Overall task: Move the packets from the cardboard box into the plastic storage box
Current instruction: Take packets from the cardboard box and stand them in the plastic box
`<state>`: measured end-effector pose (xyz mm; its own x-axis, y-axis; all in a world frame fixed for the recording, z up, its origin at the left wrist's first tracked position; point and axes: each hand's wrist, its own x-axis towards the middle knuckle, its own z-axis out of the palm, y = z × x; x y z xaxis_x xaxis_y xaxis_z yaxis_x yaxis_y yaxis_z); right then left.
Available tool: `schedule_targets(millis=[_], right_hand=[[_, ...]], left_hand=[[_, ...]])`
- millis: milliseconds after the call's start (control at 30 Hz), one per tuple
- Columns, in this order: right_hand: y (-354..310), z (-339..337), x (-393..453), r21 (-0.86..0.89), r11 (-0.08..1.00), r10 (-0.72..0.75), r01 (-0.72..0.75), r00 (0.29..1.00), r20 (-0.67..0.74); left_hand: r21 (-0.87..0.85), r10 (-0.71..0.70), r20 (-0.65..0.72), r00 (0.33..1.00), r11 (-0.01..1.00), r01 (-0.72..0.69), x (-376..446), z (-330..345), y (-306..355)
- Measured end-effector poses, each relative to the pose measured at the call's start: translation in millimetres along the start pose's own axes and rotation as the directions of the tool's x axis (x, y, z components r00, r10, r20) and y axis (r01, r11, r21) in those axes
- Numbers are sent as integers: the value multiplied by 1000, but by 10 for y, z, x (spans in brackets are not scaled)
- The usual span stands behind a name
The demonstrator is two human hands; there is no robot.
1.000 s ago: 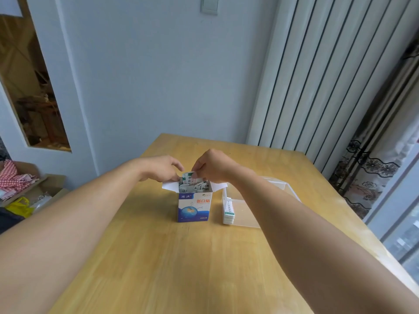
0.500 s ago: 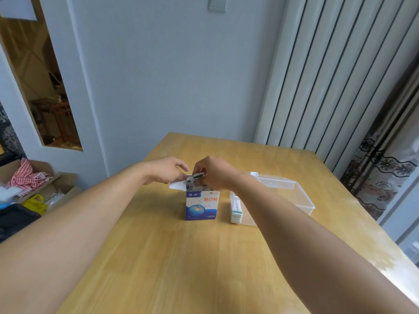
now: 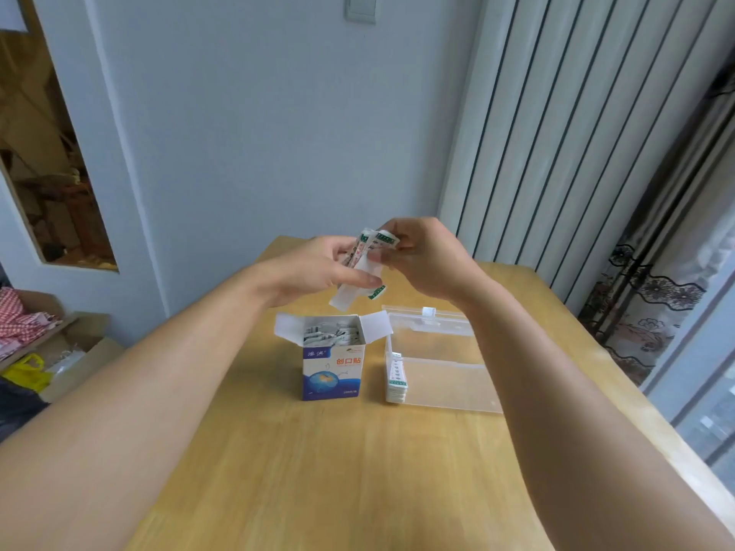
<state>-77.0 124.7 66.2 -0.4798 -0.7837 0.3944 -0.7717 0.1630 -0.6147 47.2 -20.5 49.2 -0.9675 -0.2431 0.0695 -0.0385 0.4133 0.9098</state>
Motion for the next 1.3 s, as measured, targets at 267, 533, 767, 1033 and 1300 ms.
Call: schedule_targets(millis=[267, 533, 767, 1033, 1300], right_hand=[[421, -446, -421, 82, 988, 144, -131, 970, -194], [834, -347, -544, 167, 943, 316, -288, 932, -178], [828, -298, -471, 316, 916, 360, -249, 857, -368], [709, -622, -594, 274, 956, 220, -109, 881, -419], [810, -463, -541, 69, 968, 252, -242, 936, -248]], left_hand=[[-486, -21, 25, 999, 873, 30, 360, 953, 151], [-826, -171, -136, 976, 563, -16, 744, 1217, -43], [-918, -256, -168, 952, 392, -56, 707, 1247, -97], [-761, -342, -78, 936, 627, 166, 581, 1338, -11], [-656, -276, 32, 961, 720, 229, 517, 1438, 5]])
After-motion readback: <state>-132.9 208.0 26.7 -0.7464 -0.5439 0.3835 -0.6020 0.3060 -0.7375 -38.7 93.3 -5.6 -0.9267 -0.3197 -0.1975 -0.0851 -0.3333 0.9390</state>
